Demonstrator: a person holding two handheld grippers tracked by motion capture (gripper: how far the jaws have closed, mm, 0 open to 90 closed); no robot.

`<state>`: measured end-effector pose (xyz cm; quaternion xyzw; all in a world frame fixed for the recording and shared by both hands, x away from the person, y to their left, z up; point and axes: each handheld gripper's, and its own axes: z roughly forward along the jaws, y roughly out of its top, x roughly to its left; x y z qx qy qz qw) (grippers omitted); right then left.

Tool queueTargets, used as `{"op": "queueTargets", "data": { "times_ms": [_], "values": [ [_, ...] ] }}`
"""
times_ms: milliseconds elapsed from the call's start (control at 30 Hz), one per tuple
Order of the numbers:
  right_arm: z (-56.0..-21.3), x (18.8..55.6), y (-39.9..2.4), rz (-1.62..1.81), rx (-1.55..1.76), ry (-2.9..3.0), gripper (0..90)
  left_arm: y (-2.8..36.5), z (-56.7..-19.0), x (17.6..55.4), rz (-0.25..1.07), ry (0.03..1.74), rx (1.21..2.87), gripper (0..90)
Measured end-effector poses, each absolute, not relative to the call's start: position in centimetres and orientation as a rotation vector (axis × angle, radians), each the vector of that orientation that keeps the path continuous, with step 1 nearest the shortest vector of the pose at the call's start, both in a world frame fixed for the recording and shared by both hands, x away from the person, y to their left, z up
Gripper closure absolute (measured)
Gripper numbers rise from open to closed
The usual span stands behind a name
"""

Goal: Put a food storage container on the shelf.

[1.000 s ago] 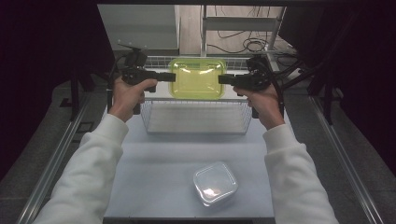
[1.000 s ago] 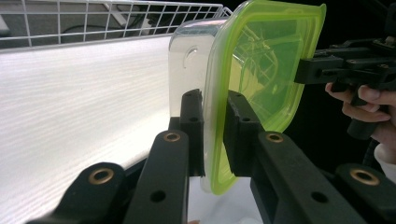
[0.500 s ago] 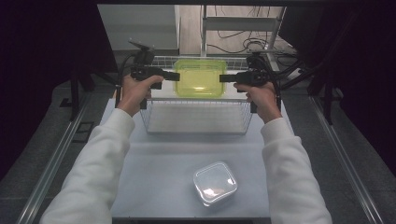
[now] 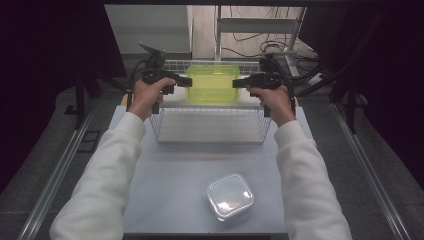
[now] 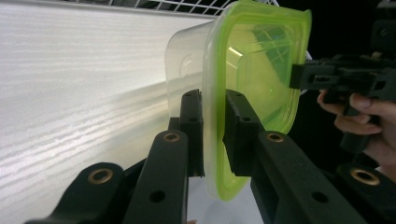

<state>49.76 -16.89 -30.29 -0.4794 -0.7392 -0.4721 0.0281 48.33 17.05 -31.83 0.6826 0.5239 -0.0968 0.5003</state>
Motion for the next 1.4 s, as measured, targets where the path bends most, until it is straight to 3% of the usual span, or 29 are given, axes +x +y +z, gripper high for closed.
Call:
{"op": "queueTargets", "data": {
  "times_ms": [267, 533, 600, 633, 767, 900, 1000, 1200, 1400],
  "values": [
    [-31.1, 52.1, -16.8, -1.383, -1.595, -2.117, 71.6, 17.9, -33.8, 51.1, -0.412, 1.351, 1.496, 76.1],
    [-31.8, 52.8, -17.0, -1.396, -1.642, -2.022, 71.5, 18.1, -34.2, 51.5, -0.426, 1.342, 1.474, 74.7],
    [-31.8, 52.7, -17.0, -1.411, -1.648, -2.03, 69.5, 17.9, -34.2, 51.4, -0.407, 1.344, 1.479, 74.1],
    [-31.8, 52.7, -16.9, -1.424, -1.648, -2.042, 64.4, 17.8, -34.0, 51.3, -0.381, 1.349, 1.49, 72.1],
    [-31.1, 51.8, -16.2, -1.47, -1.676, -2.069, 43.9, 17.7, -33.3, 50.7, -0.254, 1.349, 1.54, 48.5],
    [-30.1, 50.7, -16.0, -1.539, -1.72, -2.15, 33.3, 18.0, -32.4, 49.7, -0.127, 1.326, 1.549, 35.2],
    [-29.5, 49.9, -16.0, -1.559, -1.736, -2.252, 27.0, 18.4, -31.5, 48.5, -0.048, 1.284, 1.573, 30.4],
    [-28.5, 48.2, -16.4, -1.559, -1.657, -2.393, 23.2, 18.5, -29.6, 45.4, 0.074, 1.181, 1.634, 28.2],
    [-27.7, 45.6, -17.1, -1.556, -1.566, -2.54, 22.1, 18.2, -29.2, 41.9, 0.087, 1.095, 1.697, 27.4]
  ]
}}
